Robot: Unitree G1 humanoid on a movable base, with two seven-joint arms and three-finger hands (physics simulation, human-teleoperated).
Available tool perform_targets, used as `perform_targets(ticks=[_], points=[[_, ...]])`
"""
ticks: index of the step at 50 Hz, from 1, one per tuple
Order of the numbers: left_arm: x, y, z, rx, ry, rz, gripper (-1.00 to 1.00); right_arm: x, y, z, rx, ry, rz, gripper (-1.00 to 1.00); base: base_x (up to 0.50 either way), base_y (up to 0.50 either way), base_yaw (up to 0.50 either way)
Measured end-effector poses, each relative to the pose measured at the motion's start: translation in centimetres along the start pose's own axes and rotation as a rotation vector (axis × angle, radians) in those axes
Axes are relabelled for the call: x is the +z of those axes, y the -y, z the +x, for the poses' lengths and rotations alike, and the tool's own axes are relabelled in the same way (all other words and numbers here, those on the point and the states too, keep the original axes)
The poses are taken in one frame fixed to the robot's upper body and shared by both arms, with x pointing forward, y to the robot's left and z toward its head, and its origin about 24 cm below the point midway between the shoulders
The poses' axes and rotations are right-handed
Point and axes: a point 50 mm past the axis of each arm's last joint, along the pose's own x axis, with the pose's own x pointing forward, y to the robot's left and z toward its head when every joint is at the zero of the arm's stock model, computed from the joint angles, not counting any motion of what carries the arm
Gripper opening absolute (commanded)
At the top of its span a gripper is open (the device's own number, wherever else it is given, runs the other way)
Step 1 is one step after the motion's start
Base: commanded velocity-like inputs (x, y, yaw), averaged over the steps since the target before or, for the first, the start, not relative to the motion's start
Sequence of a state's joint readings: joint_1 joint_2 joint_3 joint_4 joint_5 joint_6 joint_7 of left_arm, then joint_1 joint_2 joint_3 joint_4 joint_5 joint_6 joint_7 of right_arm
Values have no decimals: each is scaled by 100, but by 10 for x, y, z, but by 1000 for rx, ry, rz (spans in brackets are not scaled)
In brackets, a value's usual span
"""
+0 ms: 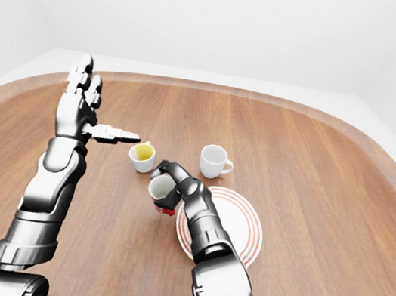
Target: Pick up the red mug and put it on the plate
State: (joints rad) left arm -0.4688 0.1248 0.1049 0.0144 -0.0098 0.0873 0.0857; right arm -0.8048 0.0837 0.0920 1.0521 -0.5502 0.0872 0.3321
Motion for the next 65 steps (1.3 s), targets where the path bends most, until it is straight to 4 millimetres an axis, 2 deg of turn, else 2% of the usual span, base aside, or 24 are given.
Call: perform_targets(ticks=[65], points=[[-2, 6, -1, -9, -8, 3, 100, -64, 24, -28, -88, -86, 49, -100, 0, 0, 0]])
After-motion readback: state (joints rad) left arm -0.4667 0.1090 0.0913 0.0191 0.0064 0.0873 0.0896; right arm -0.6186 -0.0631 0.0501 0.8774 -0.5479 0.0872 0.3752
